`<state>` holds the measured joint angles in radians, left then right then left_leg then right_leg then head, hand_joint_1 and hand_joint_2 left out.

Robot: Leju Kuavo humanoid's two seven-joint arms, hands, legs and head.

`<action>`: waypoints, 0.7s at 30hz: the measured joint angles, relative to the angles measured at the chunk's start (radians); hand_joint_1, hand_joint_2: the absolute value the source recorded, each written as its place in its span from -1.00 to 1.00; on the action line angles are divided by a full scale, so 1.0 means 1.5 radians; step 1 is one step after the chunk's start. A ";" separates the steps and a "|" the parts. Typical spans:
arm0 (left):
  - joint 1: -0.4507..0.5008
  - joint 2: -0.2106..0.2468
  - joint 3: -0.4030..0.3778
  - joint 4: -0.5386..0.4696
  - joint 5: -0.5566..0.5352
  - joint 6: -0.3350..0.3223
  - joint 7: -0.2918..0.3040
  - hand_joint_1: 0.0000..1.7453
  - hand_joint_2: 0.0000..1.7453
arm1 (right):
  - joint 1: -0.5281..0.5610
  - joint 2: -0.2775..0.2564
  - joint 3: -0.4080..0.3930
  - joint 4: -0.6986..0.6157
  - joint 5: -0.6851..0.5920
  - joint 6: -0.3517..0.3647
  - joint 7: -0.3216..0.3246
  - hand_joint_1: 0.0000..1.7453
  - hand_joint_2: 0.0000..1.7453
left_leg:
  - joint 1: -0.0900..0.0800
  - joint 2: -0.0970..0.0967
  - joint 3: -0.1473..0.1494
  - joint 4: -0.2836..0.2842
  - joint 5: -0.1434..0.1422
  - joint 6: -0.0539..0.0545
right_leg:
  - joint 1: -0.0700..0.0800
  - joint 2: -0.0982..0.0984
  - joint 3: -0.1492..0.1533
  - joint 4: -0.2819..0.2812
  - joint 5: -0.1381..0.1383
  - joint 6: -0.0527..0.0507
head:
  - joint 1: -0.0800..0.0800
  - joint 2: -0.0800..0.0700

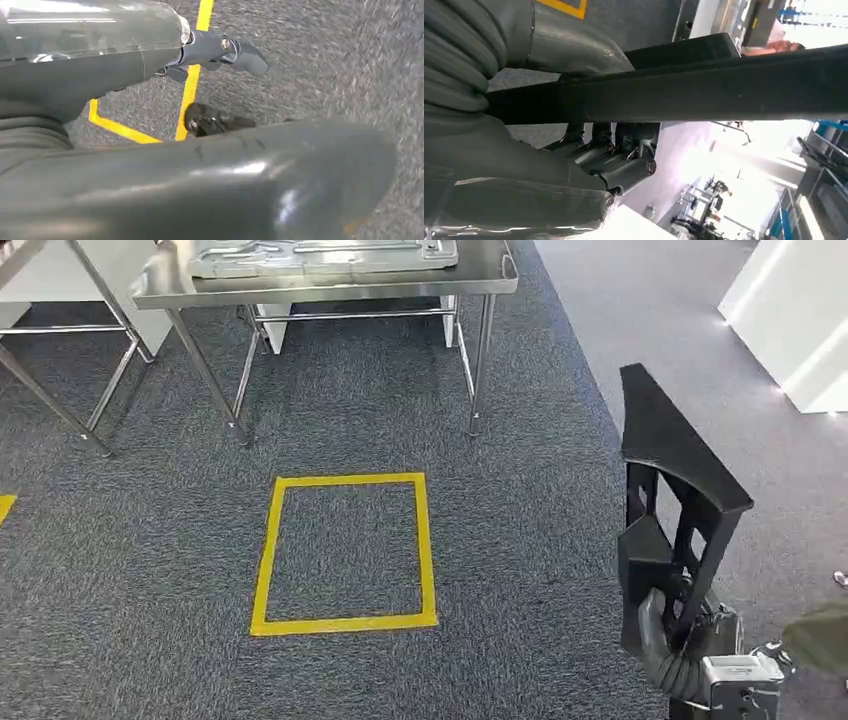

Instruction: Take the parts from the cabinet and place them on the table.

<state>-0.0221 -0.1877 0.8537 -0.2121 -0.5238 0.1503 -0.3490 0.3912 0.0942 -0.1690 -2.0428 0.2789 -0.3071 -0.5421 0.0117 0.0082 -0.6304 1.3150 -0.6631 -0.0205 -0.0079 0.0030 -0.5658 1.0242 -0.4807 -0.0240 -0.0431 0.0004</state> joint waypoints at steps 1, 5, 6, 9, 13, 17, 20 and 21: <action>0.002 0.002 -0.001 0.000 0.000 -0.001 0.001 -1.00 -1.00 | -0.002 0.000 0.000 0.001 0.000 0.000 0.002 1.00 1.00 | 0.000 0.000 -0.018 0.009 -0.013 0.001 | 0.002 0.003 0.007 0.000 -0.006 -0.001 | 0.000 0.000; 0.006 0.005 -0.003 0.000 -0.002 -0.002 0.002 -1.00 -1.00 | -0.006 0.000 0.000 0.002 0.001 0.000 0.003 1.00 1.00 | -0.006 -0.001 0.002 -0.146 0.108 0.019 | 0.007 0.008 0.045 -0.001 -0.034 0.002 | 0.000 0.000; 0.008 0.009 -0.003 0.000 -0.003 -0.002 0.002 -1.00 -1.00 | -0.009 0.000 0.000 0.003 0.000 0.000 0.004 1.00 1.00 | -0.010 -0.004 0.001 -0.169 0.150 0.023 | 0.010 0.008 0.051 0.003 -0.040 0.005 | 0.001 0.000; 0.006 0.011 -0.008 0.000 -0.012 -0.007 0.003 -1.00 -1.00 | -0.030 -0.017 -0.005 0.010 -0.029 0.003 0.038 1.00 1.00 | -0.010 -0.005 0.011 -0.179 0.136 0.030 | 0.008 0.014 0.057 0.010 -0.040 0.020 | 0.000 0.000; 0.003 0.015 -0.015 0.000 -0.024 -0.017 -0.002 -1.00 -1.00 | -0.113 -0.077 -0.041 0.045 -0.094 0.035 0.108 1.00 1.00 | -0.005 -0.003 0.045 -0.195 0.128 0.042 | 0.004 0.005 0.003 0.106 -0.053 0.034 | 0.001 0.000; 0.003 0.017 -0.022 0.000 -0.035 -0.015 0.008 -1.00 -1.00 | -0.228 -0.127 -0.066 0.126 -0.085 0.065 0.154 1.00 1.00 | -0.005 -0.003 0.066 -0.194 0.107 0.041 | -0.005 0.001 -0.087 0.183 -0.095 0.044 | 0.001 0.000; 0.002 0.016 -0.025 0.000 -0.035 -0.011 0.016 -1.00 -1.00 | -0.309 -0.163 -0.067 0.188 -0.057 0.075 0.166 1.00 1.00 | -0.004 -0.003 0.096 -0.195 0.087 0.037 | -0.006 -0.002 -0.061 0.053 0.007 0.044 | 0.001 0.000; 0.004 0.016 -0.026 0.002 -0.035 -0.008 0.016 -1.00 -1.00 | -0.327 -0.172 -0.067 0.206 -0.053 0.075 0.166 1.00 1.00 | -0.003 -0.012 0.097 -0.197 0.079 0.033 | -0.007 0.016 -0.055 0.017 0.060 0.045 | 0.001 0.000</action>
<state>-0.0163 -0.1644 0.8152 -0.2087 -0.5764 0.1381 -0.3247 -0.0987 -0.1632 -0.2697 -1.7340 0.1988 -0.1949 -0.2934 0.0071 -0.0104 -0.4843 1.0191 -0.5442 0.0294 -0.0179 0.0277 -0.6486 1.0491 -0.3907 0.0431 -0.0412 0.0004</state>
